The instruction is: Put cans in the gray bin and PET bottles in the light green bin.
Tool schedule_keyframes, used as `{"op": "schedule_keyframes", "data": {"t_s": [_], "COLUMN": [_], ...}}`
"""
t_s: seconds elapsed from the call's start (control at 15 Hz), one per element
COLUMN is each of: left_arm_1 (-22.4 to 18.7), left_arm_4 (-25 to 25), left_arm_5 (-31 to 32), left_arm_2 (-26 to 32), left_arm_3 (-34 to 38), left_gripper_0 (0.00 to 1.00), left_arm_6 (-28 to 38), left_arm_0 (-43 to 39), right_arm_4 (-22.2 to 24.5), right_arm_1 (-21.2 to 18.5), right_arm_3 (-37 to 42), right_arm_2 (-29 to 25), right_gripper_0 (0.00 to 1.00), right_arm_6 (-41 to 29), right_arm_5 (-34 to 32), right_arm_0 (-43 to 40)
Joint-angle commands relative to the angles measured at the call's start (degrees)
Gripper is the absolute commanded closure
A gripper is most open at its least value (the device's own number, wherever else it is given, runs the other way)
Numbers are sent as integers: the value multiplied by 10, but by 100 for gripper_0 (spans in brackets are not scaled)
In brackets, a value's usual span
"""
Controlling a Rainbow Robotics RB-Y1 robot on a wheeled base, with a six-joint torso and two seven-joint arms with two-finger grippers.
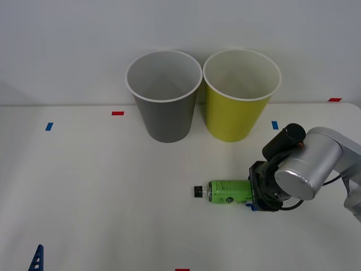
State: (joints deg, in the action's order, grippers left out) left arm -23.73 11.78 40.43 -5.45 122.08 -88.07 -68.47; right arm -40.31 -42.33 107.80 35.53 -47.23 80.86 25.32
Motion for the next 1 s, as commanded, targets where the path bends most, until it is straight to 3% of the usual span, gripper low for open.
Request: {"op": "schedule_keyframes", "data": {"t_s": [0.07,0.4,1.0], "left_arm_1": [0,0,0], "left_arm_4": [0,0,0], "left_arm_5": [0,0,0], "left_arm_2": [0,0,0], "left_arm_3": [0,0,0], "left_gripper_0": [0,0,0], "left_arm_6": [0,0,0], "left_arm_0": [0,0,0], "right_arm_4": [38,103,306], "right_arm_1": [10,50,110], "right_arm_3": [51,118,297], "right_arm_2": [-52,-124,-206], "right_gripper_0": [100,100,100], "right_arm_6": [95,231,604], "right_arm_5": [35,54,35], "right_arm_0": [-45,-105,-232]}}
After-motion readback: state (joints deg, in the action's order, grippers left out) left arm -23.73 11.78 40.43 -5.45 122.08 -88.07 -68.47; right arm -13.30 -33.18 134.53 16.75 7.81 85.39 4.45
